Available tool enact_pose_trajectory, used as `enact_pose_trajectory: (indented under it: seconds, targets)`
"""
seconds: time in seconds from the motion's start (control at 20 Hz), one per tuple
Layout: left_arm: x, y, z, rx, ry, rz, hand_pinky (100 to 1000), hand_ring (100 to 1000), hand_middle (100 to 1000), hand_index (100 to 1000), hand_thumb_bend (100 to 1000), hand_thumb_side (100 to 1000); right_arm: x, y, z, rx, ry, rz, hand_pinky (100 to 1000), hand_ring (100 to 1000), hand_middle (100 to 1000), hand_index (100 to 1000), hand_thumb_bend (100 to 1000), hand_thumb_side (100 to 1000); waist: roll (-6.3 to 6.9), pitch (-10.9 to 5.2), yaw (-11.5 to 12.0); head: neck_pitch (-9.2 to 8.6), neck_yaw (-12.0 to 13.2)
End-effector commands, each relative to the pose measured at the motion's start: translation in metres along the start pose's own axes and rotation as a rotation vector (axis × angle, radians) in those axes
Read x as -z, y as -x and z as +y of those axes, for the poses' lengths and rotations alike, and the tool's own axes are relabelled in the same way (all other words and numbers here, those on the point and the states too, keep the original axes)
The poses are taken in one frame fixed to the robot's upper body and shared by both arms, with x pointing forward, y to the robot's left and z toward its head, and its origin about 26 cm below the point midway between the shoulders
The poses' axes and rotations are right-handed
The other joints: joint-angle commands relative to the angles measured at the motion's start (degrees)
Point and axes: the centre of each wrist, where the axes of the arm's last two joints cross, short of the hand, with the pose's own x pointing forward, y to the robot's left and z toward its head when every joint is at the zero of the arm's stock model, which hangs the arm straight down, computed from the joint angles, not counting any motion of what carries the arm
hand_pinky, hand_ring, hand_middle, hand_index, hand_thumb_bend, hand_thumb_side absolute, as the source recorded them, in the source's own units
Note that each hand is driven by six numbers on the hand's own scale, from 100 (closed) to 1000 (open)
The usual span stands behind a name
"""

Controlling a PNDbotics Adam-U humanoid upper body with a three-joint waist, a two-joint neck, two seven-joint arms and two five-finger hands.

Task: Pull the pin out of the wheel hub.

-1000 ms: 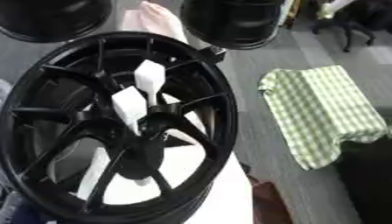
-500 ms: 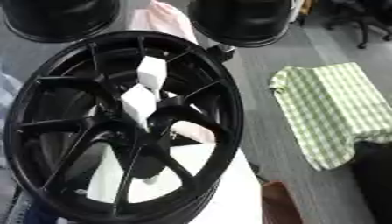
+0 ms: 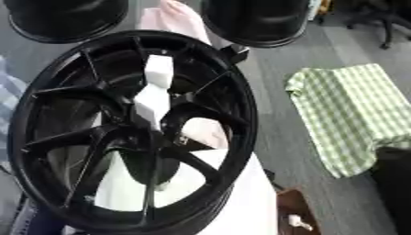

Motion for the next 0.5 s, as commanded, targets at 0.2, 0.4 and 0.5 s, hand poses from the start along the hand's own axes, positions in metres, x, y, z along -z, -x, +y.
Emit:
enact_pose_trajectory:
  seconds: [0.2, 0.4, 0.5]
  targets:
    - [0.004, -0.011, 0.001, 0.014, 0.017, -0.035, 697, 598, 535, 743, 164, 801, 0.022, -0.026, 0.010, 0.158, 0.115, -0.042, 732, 757, 683, 813, 602, 125, 0.25, -0.85, 0.3, 0.14, -0.4]
    - [0.004, -0.009, -0.003, 0.008, 0.034, -0.034, 696, 598, 534, 743, 160, 798, 0.034, -0.040, 0.042, 0.332, 0.086, -0.022, 707, 730, 649, 806, 576, 129, 0.78, -0.87, 0.7, -0.34, -0.9]
    - [0.003, -0.008, -0.005, 0.005, 0.042, -0.036, 696, 597, 534, 743, 156, 797, 0.036, -0.042, 0.061, 0.426, 0.071, 0.012, 698, 721, 639, 805, 551, 150, 1.13, -0.81, 1.0, -0.67, -1.1]
